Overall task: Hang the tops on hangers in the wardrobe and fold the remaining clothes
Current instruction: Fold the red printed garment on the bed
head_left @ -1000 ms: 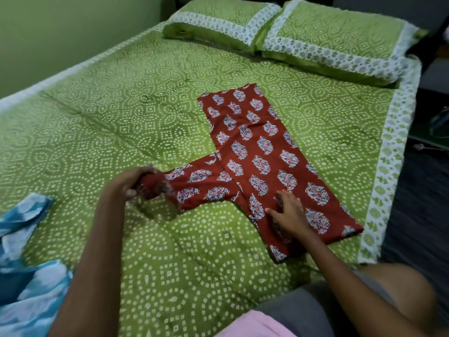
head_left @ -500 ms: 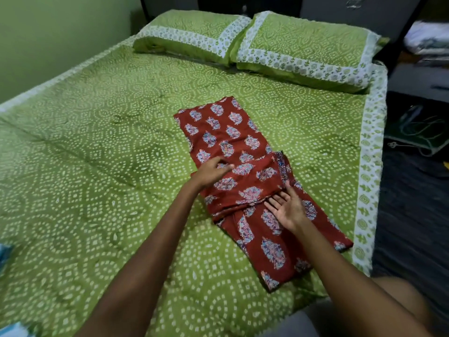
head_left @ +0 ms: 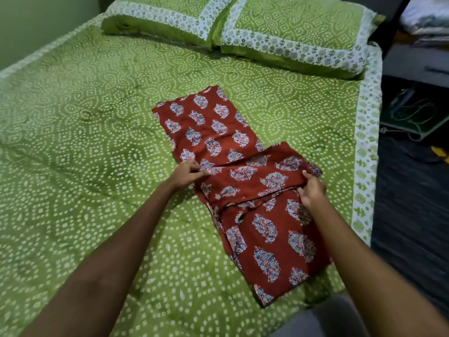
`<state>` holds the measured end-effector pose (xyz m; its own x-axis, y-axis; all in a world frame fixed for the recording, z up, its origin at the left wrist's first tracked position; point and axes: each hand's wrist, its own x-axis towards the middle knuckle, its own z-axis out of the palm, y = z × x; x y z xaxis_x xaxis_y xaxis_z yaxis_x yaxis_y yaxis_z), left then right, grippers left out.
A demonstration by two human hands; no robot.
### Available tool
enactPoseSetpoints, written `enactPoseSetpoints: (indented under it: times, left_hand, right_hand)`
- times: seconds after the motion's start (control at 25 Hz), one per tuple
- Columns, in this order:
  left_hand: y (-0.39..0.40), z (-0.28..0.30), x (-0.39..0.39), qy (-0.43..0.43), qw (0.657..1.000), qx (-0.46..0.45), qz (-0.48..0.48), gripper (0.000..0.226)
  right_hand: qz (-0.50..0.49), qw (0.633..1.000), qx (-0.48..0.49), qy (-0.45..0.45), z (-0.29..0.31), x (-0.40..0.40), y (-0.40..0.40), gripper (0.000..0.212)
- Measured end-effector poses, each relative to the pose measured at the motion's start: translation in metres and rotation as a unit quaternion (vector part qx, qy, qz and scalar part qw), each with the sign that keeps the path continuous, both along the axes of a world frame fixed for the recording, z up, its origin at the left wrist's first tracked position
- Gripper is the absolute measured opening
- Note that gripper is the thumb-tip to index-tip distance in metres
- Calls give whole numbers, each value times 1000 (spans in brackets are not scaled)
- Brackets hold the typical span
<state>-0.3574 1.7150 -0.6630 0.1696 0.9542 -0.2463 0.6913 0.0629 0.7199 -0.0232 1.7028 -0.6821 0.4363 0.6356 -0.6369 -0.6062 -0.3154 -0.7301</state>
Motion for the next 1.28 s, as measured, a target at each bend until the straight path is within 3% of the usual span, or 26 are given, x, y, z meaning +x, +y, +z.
enactPoseSetpoints:
  times: [0.08,0.16,0.32,0.4,0.48,0.6,0.68,0.84,0.92,1.0,1.12,1.28]
  left_hand:
    - [0,-11,0,-38,999,18,23,24]
    - [1,-19,-1,-41,997,26,58,18]
    - [5,-20,6,178,981,42,58,39]
    - [-1,-4,25,332,941,39,51,57]
    - [-21,10,52,394,913,99,35,68]
    - [-79,-2,92,327,934,131,-66,55]
    - [-114,-16,101,297,942,133,-77,46]
    - [-148,-31,98,175,962,196,66,37]
    - [-156,-25,97,57,974,142,169,30]
    - [-158,-21,96,-28,967,91,236,17]
    - [-156,-18,87,-25,980,92,177,16]
    - [-150,-1,89,154,984,80,41,13]
  right_hand:
    - [33,999,5,38,-5,9,2,29]
    - [16,999,10,34,-1,10,6,30]
    - [-96,995,-13,-38,-2,10,13,31]
    - [-89,994,-23,-66,-6,6,16,24]
    - [-75,993,-31,-86,-1,1,18,24]
    - [-83,992,-33,-83,6,1,23,30]
    - [-103,993,-17,-47,7,4,25,34]
    - [-98,992,-52,-66,7,1,24,59]
    - [-57,991,-93,-83,9,-2,20,59]
    - [-18,996,-74,-48,17,-2,19,55]
    - [-36,999,9,0,25,1,19,58]
    - [-107,994,-12,15,14,9,18,53]
